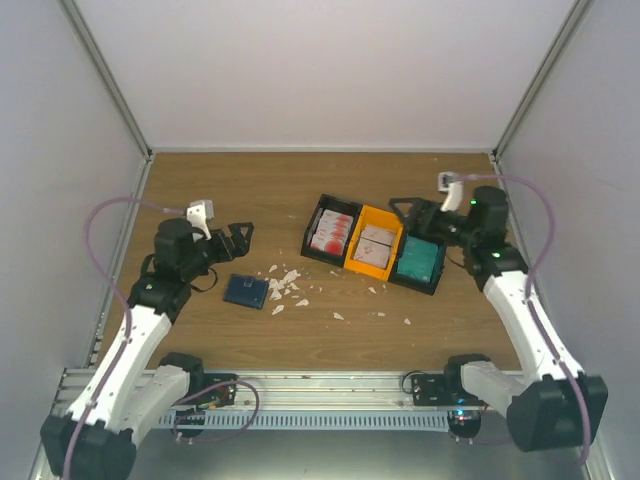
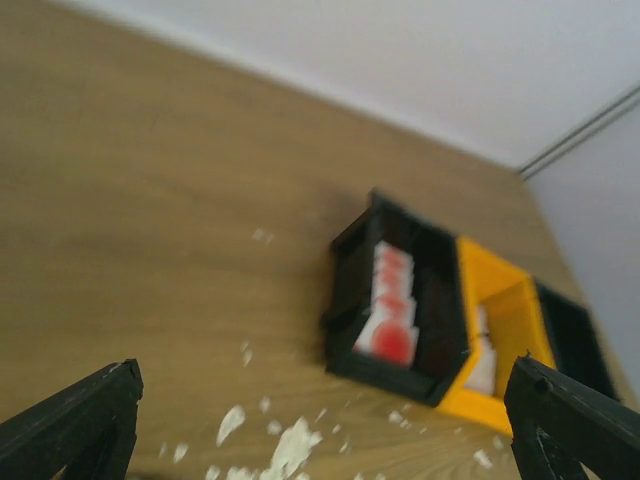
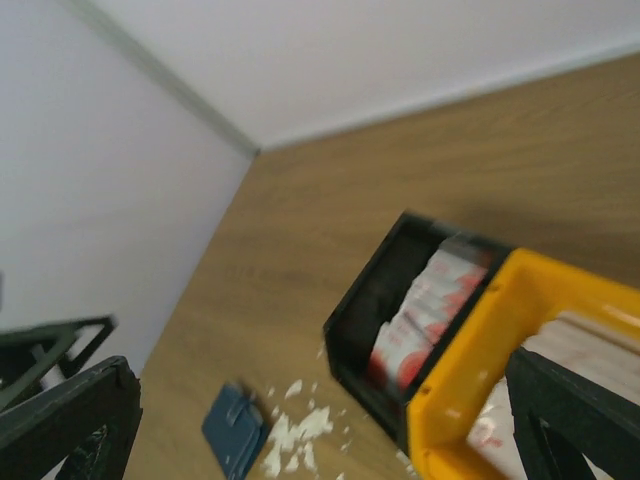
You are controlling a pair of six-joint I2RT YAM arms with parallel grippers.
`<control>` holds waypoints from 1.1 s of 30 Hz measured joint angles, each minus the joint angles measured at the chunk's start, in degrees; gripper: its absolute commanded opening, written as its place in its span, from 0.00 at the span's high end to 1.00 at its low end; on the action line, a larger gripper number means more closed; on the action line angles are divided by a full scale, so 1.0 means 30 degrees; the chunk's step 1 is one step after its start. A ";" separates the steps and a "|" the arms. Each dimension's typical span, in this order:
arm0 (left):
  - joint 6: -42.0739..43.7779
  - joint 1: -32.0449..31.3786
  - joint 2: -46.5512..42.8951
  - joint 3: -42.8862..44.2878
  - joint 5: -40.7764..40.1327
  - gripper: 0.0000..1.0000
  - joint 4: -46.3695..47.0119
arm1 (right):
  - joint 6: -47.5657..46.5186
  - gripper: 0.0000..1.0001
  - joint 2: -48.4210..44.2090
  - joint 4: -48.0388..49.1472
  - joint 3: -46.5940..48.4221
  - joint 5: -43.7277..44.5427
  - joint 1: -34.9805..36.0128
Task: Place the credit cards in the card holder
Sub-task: Move the card holder to the center of the board.
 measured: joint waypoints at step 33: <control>-0.4918 0.0780 0.9602 -0.3555 -0.2382 0.48 -0.0525 | -0.0670 0.29 1.2939 0.1967 0.0517 0.6477 1.3041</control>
